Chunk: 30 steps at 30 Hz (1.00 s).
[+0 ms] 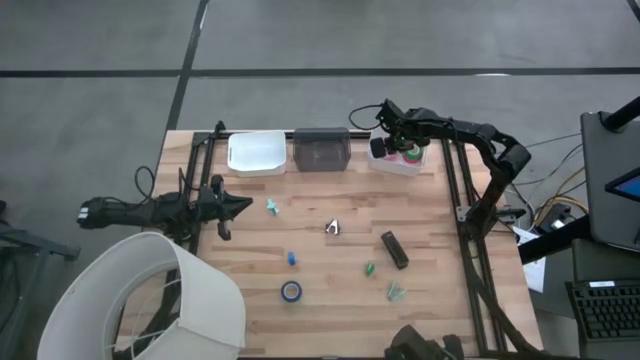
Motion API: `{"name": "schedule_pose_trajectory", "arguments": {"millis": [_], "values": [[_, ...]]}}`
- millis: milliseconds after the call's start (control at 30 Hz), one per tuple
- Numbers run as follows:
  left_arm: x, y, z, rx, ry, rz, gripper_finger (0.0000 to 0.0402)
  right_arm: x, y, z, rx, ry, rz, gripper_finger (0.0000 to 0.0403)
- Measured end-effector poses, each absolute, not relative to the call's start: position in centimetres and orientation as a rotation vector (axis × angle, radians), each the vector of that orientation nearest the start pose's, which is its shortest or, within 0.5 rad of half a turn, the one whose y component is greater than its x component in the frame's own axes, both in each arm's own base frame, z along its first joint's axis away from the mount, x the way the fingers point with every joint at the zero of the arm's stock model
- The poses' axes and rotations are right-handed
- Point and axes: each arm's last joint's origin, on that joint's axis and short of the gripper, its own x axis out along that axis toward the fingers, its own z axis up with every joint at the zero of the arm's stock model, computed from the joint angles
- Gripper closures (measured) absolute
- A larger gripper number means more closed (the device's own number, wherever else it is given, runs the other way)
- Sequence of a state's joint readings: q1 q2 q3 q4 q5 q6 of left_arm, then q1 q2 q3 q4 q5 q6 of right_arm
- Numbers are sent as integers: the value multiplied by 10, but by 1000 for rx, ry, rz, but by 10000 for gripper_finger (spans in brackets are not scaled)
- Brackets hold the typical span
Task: Pick and place Stapler, Stapler remover, tape
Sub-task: Put the pink tape into the right white bin, then put the blue tape into the right white bin
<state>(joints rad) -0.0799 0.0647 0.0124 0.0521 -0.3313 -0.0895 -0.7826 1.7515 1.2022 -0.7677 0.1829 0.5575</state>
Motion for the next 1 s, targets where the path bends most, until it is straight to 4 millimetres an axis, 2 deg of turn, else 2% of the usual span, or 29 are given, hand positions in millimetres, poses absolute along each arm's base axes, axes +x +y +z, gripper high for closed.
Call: {"name": "schedule_pose_trajectory", "arguments": {"millis": [267, 533, 767, 1000], "values": [[100, 1, 168, -89, -11, 251, 376, 232, -238, 197, 843, 1053, -1176, 271], [100, 1, 168, -89, -11, 251, 376, 239, -242, 221, 809, 1015, -1140, 255], [100, 1, 168, -89, -11, 251, 376, 257, -237, 244, 798, 960, -1044, 261], [100, 1, 168, -89, -11, 251, 376, 284, -215, 260, 746, 932, -936, 275]]}}
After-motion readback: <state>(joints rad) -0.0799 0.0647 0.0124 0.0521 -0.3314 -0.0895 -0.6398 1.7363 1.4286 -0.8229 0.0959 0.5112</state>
